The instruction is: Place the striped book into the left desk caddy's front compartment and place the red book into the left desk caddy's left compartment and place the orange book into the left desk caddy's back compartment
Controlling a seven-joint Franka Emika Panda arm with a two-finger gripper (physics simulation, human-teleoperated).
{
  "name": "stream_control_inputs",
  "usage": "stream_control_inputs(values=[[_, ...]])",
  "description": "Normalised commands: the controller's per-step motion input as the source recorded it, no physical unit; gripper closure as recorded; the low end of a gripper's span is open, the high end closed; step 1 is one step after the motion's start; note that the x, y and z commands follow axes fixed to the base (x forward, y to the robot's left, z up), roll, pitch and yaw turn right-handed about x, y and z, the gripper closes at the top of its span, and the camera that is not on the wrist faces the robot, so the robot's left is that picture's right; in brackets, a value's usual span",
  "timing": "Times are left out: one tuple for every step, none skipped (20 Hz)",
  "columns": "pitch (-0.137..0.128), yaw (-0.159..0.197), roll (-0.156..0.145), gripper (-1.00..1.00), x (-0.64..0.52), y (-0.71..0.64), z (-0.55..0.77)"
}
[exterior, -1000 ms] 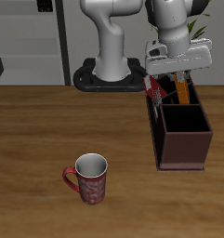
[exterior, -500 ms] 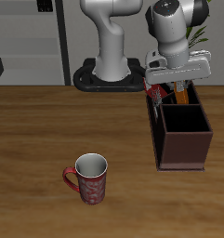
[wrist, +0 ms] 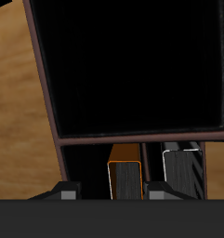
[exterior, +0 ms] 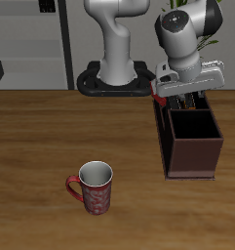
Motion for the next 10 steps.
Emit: stream_control_inputs(values=[[-0.009, -0.024, -0.016, -1.00, 0.00, -0.04, 0.13], [-0.037, -0.008, -0.016, -1.00, -0.11, -0.06, 0.15], [-0.012, -0.019, 0.029, -1.00, 0.03, -0.02, 0.16], [-0.013, -0.004, 0.007, -1.00, 0.09, -0.01, 0.08], [0.014, -0.052, 0.008, -1.00, 0.06, -0.08, 0.07], [-0.001, -0.068, 0.035, -1.00, -0.17, -0.16, 0.26], [-0.036, 0.015, 0.018, -1.00, 0.05, -0.02, 0.15], [-0.051, -0.066, -0.020, -1.00, -0.04, -0.13, 0.25], [-0.017, -0.044, 0.065, -1.00, -0.19, -0.10, 0.36], [0.000, 0.000, 0.000, -1.00, 0.27, 0.22, -0.06]])
